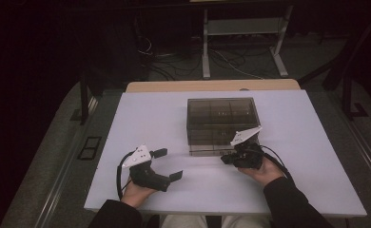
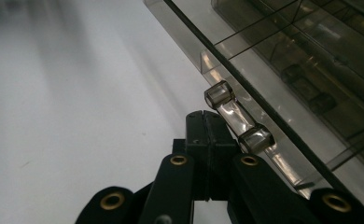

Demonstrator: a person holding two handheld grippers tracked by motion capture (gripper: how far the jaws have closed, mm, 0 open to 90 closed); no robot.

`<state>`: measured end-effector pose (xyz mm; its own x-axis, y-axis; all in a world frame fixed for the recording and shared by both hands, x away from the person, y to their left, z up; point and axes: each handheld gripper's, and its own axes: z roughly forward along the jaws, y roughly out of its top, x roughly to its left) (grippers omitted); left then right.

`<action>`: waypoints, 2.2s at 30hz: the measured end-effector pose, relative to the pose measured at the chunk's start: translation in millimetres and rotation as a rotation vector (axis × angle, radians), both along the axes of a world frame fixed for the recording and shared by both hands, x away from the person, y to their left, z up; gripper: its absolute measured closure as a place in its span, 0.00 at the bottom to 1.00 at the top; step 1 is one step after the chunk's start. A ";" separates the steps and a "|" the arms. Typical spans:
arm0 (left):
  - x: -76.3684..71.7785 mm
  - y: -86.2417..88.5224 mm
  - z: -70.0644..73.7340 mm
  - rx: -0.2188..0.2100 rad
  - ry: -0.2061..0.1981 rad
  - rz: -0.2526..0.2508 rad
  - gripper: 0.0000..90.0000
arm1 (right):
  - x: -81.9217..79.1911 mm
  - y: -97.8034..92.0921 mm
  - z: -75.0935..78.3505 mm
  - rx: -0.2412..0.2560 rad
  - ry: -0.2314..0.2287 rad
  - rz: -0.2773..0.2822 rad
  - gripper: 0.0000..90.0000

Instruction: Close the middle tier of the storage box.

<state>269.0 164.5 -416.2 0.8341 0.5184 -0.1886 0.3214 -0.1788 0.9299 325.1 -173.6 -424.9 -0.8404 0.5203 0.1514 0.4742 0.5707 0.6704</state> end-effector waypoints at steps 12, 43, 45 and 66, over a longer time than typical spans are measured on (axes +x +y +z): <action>-0.2 0.1 0.2 -0.001 -0.001 -0.001 0.00 | 7.5 1.8 -0.5 0.010 -0.002 -0.010 0.98; -0.1 0.5 0.3 -0.003 -0.001 0.000 0.00 | 18.2 1.7 -1.3 0.024 0.001 -0.033 0.98; 0.0 0.6 0.2 -0.004 -0.001 0.000 0.00 | 19.1 1.6 -1.5 0.025 -0.003 -0.032 0.98; -0.2 0.6 0.2 -0.003 -0.001 0.000 0.00 | 22.3 -2.2 -0.9 0.035 -0.009 -0.054 0.98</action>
